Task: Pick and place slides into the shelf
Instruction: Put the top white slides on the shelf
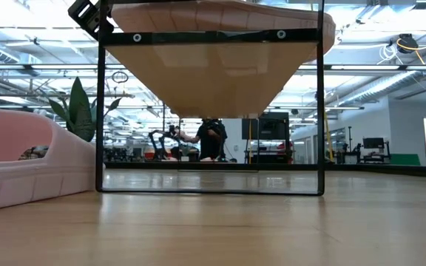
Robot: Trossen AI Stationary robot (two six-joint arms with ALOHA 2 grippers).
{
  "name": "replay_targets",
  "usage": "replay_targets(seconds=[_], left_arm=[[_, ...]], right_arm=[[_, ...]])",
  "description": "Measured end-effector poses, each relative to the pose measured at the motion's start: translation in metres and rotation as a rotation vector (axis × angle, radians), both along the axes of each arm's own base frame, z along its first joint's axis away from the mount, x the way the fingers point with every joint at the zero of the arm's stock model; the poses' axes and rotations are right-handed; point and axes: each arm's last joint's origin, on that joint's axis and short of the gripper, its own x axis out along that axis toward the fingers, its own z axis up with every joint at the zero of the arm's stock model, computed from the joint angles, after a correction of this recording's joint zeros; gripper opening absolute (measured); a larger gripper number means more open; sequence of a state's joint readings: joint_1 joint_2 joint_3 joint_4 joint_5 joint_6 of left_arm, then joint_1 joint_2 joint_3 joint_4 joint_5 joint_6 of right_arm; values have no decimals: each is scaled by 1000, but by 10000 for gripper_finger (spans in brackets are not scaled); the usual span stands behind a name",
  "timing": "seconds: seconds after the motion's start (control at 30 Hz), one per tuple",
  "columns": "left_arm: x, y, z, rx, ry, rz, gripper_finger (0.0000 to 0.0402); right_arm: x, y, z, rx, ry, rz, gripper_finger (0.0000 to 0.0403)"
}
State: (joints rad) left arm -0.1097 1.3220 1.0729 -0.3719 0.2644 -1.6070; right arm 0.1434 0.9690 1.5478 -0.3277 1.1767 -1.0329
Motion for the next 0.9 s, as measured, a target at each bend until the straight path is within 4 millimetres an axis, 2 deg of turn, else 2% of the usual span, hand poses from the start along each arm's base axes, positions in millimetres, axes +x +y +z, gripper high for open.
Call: replay_targets(seconds=[0.23,0.6,0.9], left_arm=[[-1,1,-1,13,11,-1,11],[-2,3,-3,24,30,-4,81],[-2,3,-2,-9,31,-8,106]], right_arm=[[0,0,0,0,0,0,109],[0,0,0,0,0,0,109],[0,0,0,0,0,0,109]])
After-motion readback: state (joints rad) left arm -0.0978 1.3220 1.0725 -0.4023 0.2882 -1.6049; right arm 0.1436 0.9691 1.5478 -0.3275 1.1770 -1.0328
